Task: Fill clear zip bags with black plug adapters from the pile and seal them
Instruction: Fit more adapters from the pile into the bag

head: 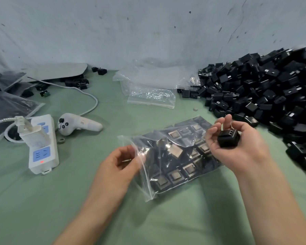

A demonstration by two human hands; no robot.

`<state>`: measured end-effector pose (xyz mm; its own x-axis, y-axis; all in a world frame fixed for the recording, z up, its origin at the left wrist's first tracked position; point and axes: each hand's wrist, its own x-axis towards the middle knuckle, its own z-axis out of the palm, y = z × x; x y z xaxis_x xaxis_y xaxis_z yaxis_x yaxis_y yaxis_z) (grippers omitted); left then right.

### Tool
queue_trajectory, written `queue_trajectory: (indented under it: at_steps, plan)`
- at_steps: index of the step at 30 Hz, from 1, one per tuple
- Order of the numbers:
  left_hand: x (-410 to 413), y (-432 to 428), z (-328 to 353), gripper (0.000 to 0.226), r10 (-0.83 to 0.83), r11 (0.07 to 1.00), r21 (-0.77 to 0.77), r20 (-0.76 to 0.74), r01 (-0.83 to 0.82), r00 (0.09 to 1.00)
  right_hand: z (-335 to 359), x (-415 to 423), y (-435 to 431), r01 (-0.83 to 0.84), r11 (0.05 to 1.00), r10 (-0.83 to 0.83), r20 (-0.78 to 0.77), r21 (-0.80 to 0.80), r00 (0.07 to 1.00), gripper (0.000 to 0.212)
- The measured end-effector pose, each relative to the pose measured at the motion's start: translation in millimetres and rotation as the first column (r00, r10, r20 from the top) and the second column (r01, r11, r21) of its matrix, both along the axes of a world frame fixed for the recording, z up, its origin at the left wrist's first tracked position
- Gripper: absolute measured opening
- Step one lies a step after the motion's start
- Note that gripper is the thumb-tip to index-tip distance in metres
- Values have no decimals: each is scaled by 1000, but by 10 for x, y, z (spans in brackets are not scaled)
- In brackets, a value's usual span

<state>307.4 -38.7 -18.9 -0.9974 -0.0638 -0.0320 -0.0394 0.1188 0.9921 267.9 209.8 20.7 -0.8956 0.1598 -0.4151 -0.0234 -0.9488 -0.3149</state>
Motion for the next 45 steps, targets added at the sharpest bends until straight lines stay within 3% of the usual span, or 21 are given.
queue_trajectory:
  at_steps: [3, 6, 9, 11, 13, 15, 17, 22, 25, 27, 29, 30, 32, 35, 37, 39, 45]
  plan:
    - [-32, 108, -41, 9, 18, 997, -79, -27, -20, 999, 2, 5, -10, -10, 1000, 10, 6, -12, 1000, 24]
    - [-68, 95, -32, 16, 67, 979, 186, 75, -80, 995, -1, 11, -5, -19, 1000, 20, 12, -21, 1000, 26]
    - [-54, 80, 26, 13, 13, 862, 495, 203, -114, 979, 4, 11, 5, -20, 1000, 20, 15, -18, 1000, 25]
    - [-32, 118, 37, 34, -83, 828, 558, 221, -56, 972, 13, 10, -4, -27, 1000, 27, 17, -10, 999, 24]
    - [-18, 184, 34, 45, -115, 874, 485, 208, 0, 971, 15, 7, -22, -38, 999, 38, 24, -3, 999, 23]
    - [-21, 238, 8, 28, -100, 900, 435, 199, 3, 975, 10, 9, -40, -48, 999, 48, 29, 5, 998, 22]
    - [-27, 266, 30, 9, -127, 881, 474, 213, 12, 969, 3, 16, -60, -59, 998, 58, 28, 5, 998, 21]
    - [-78, 273, 130, 11, -302, 782, 613, 212, 114, 929, 7, 25, -87, -57, 998, 57, 10, 17, 998, 21]
    - [-97, 213, 161, 5, -295, 765, 640, 253, 69, 921, 22, 28, -116, -59, 996, 60, -4, 60, 998, 22]
    - [-72, 85, 146, 16, -142, 862, 508, 245, -2, 959, 34, 32, -150, -73, 993, 76, -23, 90, 997, 23]
    - [-13, -86, 105, 12, 91, 982, 159, 57, -99, 994, 57, 32, -198, -83, 991, 88, -49, 107, 995, 25]
    - [21, -166, 104, 8, 191, 981, -28, -95, -194, 977, 75, 33, -232, -89, 989, 98, -67, 116, 993, 25]
    - [100, -208, 155, 11, 215, 950, -158, -294, -269, 931, 108, 40, -344, -129, 978, 148, -107, 164, 983, 25]
    - [182, 49, 264, 18, -25, 999, 31, -251, 34, 968, 120, 95, -692, -249, 913, 308, -144, 324, 940, 25]
    - [223, 219, 294, 25, -151, 987, 15, -244, 160, 958, 84, 164, -989, -325, 844, 420, -149, 426, 895, 27]
    - [250, 265, 306, 30, -178, 982, 26, -234, 189, 956, 67, 232, -1205, -354, 786, 477, -135, 507, 868, 33]
    - [254, 67, 275, 32, -253, 895, 339, -153, 291, 955, 117, 337, -1320, -261, 577, 522, -103, 774, 847, 43]
